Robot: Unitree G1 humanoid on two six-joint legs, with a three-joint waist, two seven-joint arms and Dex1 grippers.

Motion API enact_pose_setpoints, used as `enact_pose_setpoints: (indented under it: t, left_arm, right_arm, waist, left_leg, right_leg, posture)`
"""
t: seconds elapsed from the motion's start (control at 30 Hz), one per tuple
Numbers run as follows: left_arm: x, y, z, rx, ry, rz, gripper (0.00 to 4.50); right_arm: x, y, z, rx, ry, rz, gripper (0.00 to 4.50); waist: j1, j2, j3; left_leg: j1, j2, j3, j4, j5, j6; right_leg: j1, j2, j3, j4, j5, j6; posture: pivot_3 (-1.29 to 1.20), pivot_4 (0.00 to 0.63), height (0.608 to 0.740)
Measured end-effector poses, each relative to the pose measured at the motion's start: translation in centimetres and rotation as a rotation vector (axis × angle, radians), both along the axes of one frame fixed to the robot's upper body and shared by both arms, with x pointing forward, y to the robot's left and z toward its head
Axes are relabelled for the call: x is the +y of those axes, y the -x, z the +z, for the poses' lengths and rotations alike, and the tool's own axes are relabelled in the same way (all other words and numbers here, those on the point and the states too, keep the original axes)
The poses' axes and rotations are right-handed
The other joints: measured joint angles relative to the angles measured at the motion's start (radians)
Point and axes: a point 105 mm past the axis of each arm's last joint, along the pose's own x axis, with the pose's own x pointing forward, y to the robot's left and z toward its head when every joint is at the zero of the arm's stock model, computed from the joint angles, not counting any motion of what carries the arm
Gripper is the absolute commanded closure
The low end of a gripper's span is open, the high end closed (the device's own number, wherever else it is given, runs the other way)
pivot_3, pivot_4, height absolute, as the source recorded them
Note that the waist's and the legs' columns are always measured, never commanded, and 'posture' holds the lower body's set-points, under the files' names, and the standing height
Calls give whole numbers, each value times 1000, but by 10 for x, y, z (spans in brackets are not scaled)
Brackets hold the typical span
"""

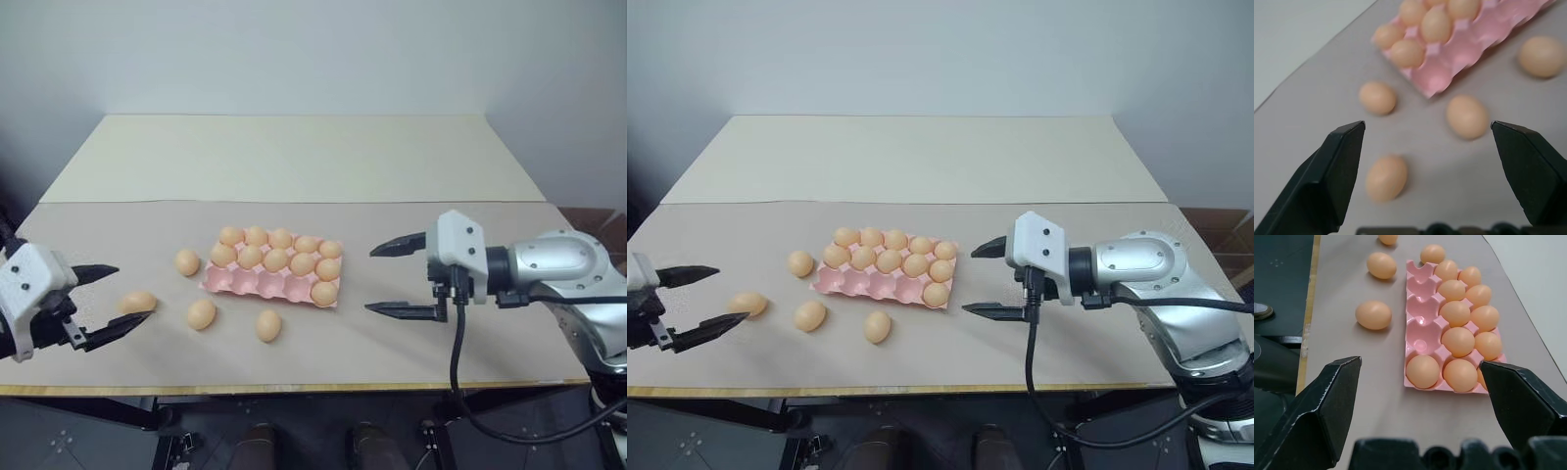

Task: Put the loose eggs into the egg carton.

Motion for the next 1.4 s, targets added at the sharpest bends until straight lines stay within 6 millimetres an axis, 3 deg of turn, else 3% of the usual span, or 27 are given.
enact_pose_setpoints:
  t: [0.1,0.37,0.97,1.1,1.23,1.4]
  left_arm:
    - [15,-7,-9,-16,18,101,27]
    - [27,-26,-34,-26,79,132,27]
    - [23,-68,-89,54,181,118,27]
    - [20,-71,-94,69,187,112,898]
    - [19,-72,-95,73,181,112,2175]
    - [21,-72,-94,68,158,125,2380]
  right_arm:
    - [0,0,-1,3,1,-1,0]
    - [1,2,-4,22,18,18,0]
    - [-3,9,-2,29,31,-10,0]
    - [-2,11,-4,50,30,-6,0]
    - [-4,11,-4,53,30,-24,0]
    - [-4,11,-3,46,28,-30,0]
  waist:
    - [2,0,0]
    - [1,-2,0]
    - [2,-4,-1]
    - [1,-4,-1]
    - [0,-4,-1]
    - [0,-4,-1]
  left_leg:
    - [0,0,0,0,0,0]
    - [0,0,0,0,0,0]
    - [-1,0,-1,0,0,0]
    - [-1,0,-2,0,0,0]
    - [-1,0,-2,0,0,0]
    - [-1,0,-2,0,0,0]
  right_leg:
    - [0,0,0,0,0,0]
    - [0,0,-1,0,0,0]
    - [0,-1,-1,0,1,1]
    - [-1,-1,-1,1,1,1]
    - [-1,-1,-1,1,1,1]
    - [-1,-1,-1,1,1,1]
  posture:
    - [0,150,740]
    - [0,150,740]
    - [0,150,740]
    - [0,150,740]
    - [0,150,740]
    - [0,150,740]
